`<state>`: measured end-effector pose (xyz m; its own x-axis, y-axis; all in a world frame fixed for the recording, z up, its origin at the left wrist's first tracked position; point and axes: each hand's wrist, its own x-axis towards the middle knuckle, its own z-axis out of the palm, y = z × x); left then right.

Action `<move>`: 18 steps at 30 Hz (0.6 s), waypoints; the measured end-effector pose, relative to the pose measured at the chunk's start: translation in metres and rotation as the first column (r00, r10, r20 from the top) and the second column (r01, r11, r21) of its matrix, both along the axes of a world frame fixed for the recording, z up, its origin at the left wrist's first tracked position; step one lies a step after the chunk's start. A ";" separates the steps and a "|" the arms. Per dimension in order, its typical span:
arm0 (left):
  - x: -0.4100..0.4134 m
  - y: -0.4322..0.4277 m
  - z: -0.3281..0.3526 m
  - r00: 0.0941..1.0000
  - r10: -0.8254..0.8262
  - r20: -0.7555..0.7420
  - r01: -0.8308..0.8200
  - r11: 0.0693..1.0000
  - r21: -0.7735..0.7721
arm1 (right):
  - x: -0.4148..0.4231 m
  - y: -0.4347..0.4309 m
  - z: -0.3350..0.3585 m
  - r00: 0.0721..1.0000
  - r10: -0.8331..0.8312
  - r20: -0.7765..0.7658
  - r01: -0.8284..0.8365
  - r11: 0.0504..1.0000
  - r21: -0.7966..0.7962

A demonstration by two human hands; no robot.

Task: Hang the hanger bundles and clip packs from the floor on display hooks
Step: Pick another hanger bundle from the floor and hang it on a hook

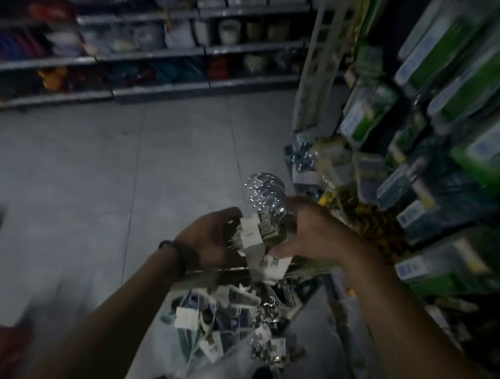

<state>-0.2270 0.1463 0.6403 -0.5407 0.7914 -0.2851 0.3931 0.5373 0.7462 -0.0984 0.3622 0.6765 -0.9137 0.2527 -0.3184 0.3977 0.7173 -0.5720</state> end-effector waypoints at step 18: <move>0.200 0.001 0.164 0.751 -0.210 0.627 -0.173 0.853 0.493 | 0.247 -0.181 0.146 0.012 -0.980 -0.197 0.509 0.175 -0.843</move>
<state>-0.0269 0.1478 0.8046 -0.3611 0.9246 -0.1211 -0.2737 0.0191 0.9616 0.1486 0.1814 0.8224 -0.1562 0.9687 -0.1930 -0.1223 -0.2129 -0.9694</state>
